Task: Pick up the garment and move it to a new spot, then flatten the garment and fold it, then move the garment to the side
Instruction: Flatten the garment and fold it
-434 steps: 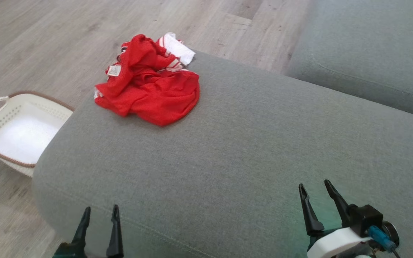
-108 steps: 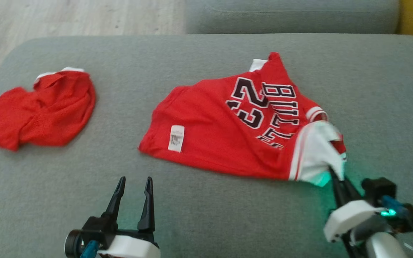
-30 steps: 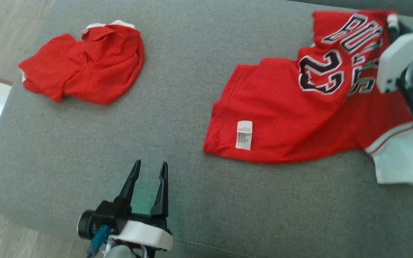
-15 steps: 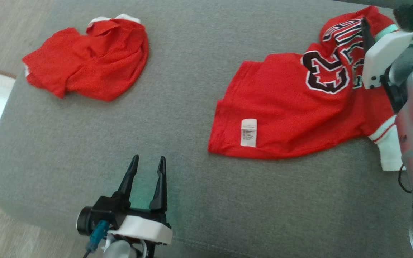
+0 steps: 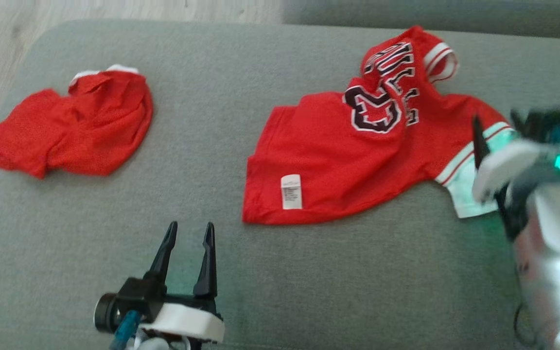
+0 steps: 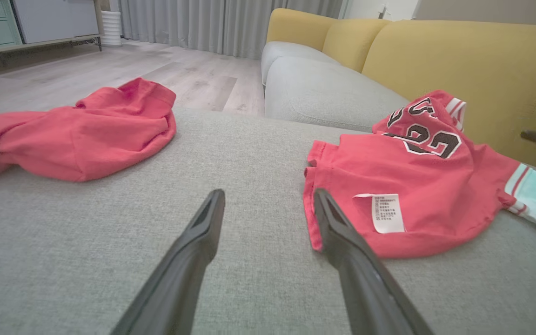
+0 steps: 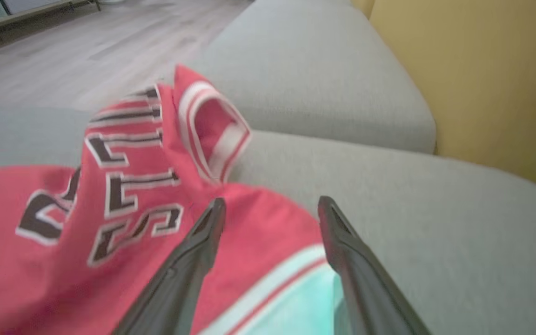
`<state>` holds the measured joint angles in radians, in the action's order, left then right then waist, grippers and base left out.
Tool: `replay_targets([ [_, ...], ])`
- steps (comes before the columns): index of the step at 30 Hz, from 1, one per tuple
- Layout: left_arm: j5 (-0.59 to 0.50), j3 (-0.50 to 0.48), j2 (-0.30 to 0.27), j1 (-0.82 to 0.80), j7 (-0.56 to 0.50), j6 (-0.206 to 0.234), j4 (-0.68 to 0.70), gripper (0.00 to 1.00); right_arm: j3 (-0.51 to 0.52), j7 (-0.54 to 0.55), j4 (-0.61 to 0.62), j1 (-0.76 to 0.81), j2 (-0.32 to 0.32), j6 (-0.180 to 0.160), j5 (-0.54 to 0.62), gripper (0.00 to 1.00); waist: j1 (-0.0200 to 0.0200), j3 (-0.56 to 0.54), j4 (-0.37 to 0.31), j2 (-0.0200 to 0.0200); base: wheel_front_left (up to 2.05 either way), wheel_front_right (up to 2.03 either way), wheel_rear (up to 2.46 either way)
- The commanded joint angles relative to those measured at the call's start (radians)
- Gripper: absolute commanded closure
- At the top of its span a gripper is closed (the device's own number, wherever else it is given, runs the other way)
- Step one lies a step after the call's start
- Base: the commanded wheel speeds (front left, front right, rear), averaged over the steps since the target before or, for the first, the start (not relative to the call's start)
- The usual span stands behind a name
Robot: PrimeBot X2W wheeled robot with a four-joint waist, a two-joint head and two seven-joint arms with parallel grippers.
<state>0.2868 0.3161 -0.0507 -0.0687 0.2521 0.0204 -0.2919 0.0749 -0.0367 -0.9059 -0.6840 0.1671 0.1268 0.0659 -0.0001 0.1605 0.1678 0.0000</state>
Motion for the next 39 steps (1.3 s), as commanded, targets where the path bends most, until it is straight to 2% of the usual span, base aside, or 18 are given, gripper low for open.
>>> replay_targets([
  [1, -0.010, -0.043, 0.000, -0.002, 0.010, -0.003, 0.025, 0.00, -0.003, -0.011, 0.038, 0.023, -0.023, 0.004, -0.018, 0.00, 0.0001, -0.027, -0.029, 0.0000, 0.00, 0.00, 0.00],
  [7, -0.019, -0.051, -0.001, 0.005, 0.010, -0.010, 0.028, 0.00, 0.056, 0.026, 0.048, 0.161, -0.049, 0.004, -0.037, 0.00, 0.0001, -0.025, -0.042, 0.0000, 0.00, 0.00, 0.00],
  [15, -0.028, -0.051, 0.000, -0.003, 0.010, -0.018, 0.022, 0.00, 0.121, 0.092, 0.053, 0.210, -0.078, 0.004, -0.049, 0.00, 0.0001, -0.012, -0.027, 0.0000, 0.00, 0.00, 0.00],
  [16, -0.028, -0.052, 0.000, -0.004, 0.010, -0.018, 0.021, 0.00, 0.125, 0.097, 0.053, 0.212, -0.081, 0.004, -0.051, 0.26, 0.0001, -0.011, -0.024, 0.0000, 0.00, 0.00, 0.00],
  [17, -0.028, -0.053, 0.000, -0.004, 0.010, -0.019, 0.020, 0.00, 0.130, 0.103, 0.053, 0.213, -0.083, 0.004, -0.051, 0.56, 0.0001, -0.011, -0.022, 0.0000, 0.00, 0.00, 0.00],
  [19, -0.028, -0.055, 0.000, -0.005, 0.010, -0.019, 0.019, 0.00, 0.135, 0.110, 0.055, 0.213, -0.088, 0.004, -0.053, 1.00, 0.0001, -0.011, -0.020, 0.0000, 0.00, 0.00, 0.00],
  [23, -0.029, -0.060, 0.000, -0.003, 0.010, -0.018, 0.016, 0.00, 0.144, 0.095, 0.085, 0.211, -0.088, 0.004, -0.060, 1.00, 0.0001, -0.017, -0.023, 0.0000, 0.00, 0.00, 0.00],
  [28, -0.029, -0.064, 0.000, 0.006, 0.010, -0.017, 0.016, 0.00, 0.148, 0.091, 0.177, 0.228, -0.049, 0.004, -0.039, 1.00, 0.0001, -0.032, -0.035, 0.0000, 0.00, 0.00, 0.00],
  [34, -0.028, -0.063, 0.000, 0.014, 0.010, -0.016, 0.018, 0.00, 0.148, 0.137, 0.377, 0.271, 0.001, 0.004, 0.032, 1.00, 0.0001, -0.041, -0.043, 0.0000, 0.00, 0.00, 0.00],
  [39, -0.026, -0.056, 0.000, 0.012, 0.010, -0.019, 0.017, 0.00, 0.021, 0.216, 0.525, 0.273, -0.016, 0.004, 0.039, 1.00, 0.0001, -0.041, -0.034, 0.0000, 0.00, 0.00, 0.00],
])
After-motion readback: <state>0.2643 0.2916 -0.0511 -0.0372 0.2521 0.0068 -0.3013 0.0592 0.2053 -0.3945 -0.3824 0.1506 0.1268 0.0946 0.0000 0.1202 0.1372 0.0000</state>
